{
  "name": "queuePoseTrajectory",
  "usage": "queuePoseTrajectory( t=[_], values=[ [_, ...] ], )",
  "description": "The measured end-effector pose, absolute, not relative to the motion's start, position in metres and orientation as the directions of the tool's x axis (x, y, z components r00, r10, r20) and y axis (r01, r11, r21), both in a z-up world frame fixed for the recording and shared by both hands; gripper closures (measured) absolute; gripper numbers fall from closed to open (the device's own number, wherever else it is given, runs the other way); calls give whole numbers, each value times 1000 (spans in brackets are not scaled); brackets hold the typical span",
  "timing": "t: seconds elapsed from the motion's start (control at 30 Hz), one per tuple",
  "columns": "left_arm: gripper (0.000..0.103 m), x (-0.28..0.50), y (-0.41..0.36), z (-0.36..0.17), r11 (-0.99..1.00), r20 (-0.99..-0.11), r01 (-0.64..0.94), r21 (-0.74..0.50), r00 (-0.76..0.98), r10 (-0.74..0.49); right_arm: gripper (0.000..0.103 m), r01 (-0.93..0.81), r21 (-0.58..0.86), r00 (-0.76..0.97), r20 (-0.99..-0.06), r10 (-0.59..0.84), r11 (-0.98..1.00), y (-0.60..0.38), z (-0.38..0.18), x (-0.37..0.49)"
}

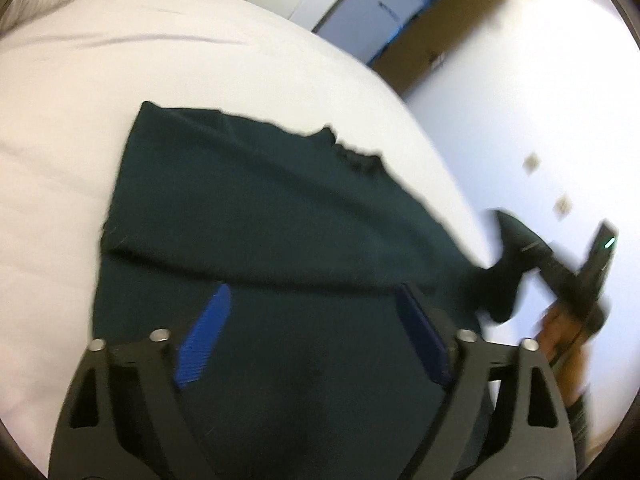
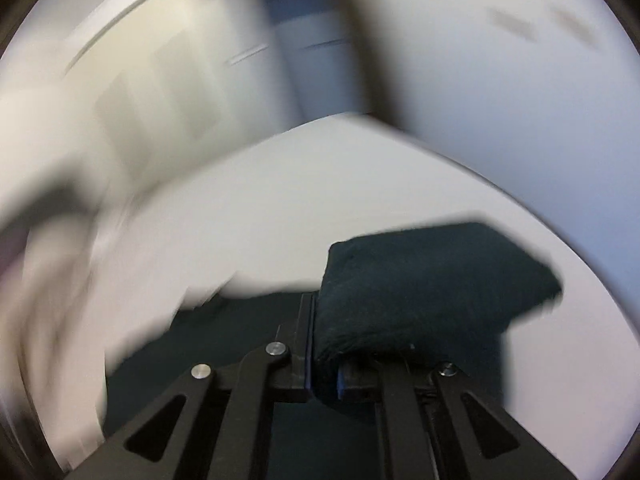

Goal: Fold small clothes

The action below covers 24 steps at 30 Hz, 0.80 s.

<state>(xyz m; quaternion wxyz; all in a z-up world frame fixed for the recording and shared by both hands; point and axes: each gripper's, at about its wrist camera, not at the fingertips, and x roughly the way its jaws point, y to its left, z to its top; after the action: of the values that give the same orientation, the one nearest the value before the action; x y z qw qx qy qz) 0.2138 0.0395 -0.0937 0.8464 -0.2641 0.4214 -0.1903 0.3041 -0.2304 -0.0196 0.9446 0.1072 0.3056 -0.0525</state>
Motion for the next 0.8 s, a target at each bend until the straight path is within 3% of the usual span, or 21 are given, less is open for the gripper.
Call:
queuePoseTrajectory(
  t=[0.1,0.2,0.4,0.67,0.77,0.8],
  values=[
    [15,239,36,-97,722,-598,75,-688,504,-623,94,42,-15,743,-668,-41,999,-161,-55,343],
    [15,257,23,-102,674,-580,75,-735,445,-682,94,-13,-69,734,-678,-38,998,-130,-77,346],
    [15,283,-8,-116,626,-577,54,-778,333,-746,93,-55,-81,713,-701,-18,995,-126,-99,345],
    [15,291,-9,-128,558,-534,-22,-829,324,-781,89,-64,-46,708,-706,13,997,-114,-109,330],
    [23,303,-17,-128,519,-500,-21,-855,302,-811,88,-71,-35,706,-708,25,997,-113,-109,332],
    [40,307,-21,-130,511,-495,-22,-859,284,-821,88,-73,-32,705,-708,29,997,-112,-110,332]
  ],
)
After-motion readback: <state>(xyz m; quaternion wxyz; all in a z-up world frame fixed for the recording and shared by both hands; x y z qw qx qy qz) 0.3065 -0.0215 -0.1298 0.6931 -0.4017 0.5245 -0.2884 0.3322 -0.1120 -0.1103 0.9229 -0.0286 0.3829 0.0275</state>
